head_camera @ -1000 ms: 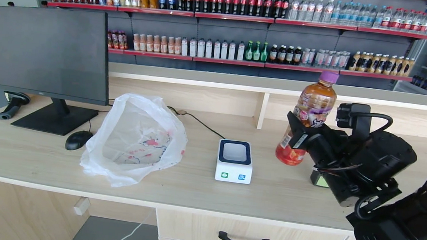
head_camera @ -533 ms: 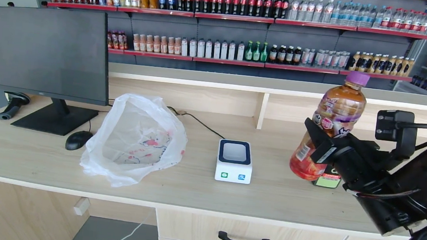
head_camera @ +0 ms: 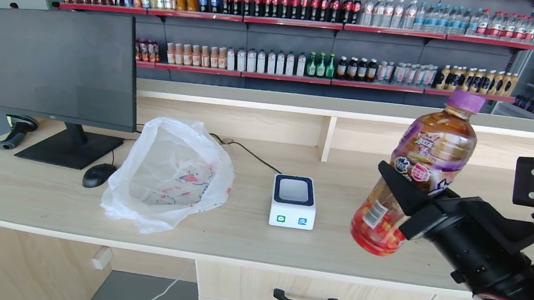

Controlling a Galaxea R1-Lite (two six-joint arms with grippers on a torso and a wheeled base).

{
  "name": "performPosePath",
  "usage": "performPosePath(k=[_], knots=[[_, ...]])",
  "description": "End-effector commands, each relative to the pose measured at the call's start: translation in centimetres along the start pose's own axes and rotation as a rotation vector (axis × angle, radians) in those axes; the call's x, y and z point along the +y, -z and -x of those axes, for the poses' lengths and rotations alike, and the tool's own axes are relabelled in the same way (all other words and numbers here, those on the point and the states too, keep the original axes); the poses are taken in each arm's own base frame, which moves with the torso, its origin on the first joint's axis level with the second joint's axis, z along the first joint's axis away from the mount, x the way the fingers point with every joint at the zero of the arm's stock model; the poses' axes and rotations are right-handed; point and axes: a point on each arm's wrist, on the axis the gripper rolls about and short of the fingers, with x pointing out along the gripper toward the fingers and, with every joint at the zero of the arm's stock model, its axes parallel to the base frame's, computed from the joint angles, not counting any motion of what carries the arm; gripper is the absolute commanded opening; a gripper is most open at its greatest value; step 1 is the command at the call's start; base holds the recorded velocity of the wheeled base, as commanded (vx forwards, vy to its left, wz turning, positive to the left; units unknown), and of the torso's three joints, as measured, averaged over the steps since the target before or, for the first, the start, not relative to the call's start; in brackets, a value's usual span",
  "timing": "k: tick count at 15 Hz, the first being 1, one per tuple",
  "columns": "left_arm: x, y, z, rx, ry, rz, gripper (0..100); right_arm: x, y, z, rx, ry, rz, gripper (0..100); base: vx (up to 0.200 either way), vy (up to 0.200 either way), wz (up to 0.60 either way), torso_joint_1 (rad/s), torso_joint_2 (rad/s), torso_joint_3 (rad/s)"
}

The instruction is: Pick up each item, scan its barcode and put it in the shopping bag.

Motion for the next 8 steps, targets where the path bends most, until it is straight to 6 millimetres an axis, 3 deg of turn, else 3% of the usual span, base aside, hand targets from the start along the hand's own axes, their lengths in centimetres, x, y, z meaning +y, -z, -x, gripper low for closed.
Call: performPosePath(k=[1, 5, 8], knots=[[0.0, 0.0, 0.0, 0.001, -0.001, 0.001, 100, 0.9, -0.5, 1.2, -0.006, -0.051, -0.028, 0, 0.0, 0.0, 0.0, 0.0, 0.0, 0.0], [0.0, 0.0, 0.0, -0.001, -0.001, 0.001, 100, 3.1, -0.4, 1.9, 0.019, -0.155, -0.157, 0, 0.0, 0.0, 0.0, 0.0, 0.0, 0.0], [0.0, 0.0, 0.0, -0.001, -0.001, 0.001, 100, 3.5, 0.8, 1.6, 0.086, -0.242, -0.188, 0, 0.0, 0.0, 0.0, 0.0, 0.0, 0.0]])
